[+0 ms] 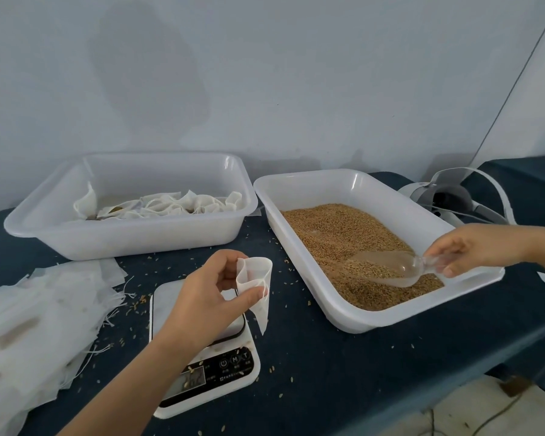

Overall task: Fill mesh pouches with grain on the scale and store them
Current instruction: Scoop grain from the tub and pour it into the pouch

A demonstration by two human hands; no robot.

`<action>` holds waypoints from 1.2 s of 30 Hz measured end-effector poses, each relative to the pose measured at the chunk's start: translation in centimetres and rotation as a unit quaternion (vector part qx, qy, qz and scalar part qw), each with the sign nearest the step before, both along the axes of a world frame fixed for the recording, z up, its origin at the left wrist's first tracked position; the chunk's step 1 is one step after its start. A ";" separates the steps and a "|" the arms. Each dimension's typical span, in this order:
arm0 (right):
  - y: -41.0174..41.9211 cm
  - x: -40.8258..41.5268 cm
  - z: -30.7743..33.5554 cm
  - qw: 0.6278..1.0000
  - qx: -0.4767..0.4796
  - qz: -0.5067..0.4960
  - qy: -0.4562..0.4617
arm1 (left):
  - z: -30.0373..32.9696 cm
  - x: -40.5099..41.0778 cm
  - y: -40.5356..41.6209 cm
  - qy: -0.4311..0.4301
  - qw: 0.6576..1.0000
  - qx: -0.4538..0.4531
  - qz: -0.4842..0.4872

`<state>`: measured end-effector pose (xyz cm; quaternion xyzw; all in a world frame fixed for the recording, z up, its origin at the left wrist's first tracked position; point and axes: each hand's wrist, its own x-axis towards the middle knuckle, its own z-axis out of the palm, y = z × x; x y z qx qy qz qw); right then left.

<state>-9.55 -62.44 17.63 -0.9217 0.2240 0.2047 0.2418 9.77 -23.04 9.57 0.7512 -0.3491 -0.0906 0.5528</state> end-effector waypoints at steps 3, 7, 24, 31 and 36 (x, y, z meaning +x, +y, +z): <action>-0.1 -0.3 0.0 1.000 0.018 -0.012 -0.019 | 0.1 -0.1 -0.3 0.000 1.000 -0.006 -0.004; 0.1 -0.3 0.2 0.997 0.043 -0.020 -0.056 | 0.4 -0.1 -1.1 -0.004 1.000 -0.012 -0.011; 3.7 3.3 2.9 0.993 0.048 0.056 -0.094 | 0.7 1.7 -6.0 0.001 0.994 0.100 -0.033; 6.4 5.8 3.4 0.988 0.058 0.103 -0.096 | 0.5 2.1 -5.6 -0.007 0.995 0.096 -0.034; 7.4 7.4 3.9 0.986 0.061 0.120 -0.099 | 0.6 2.6 -5.1 -0.027 0.994 0.098 -0.029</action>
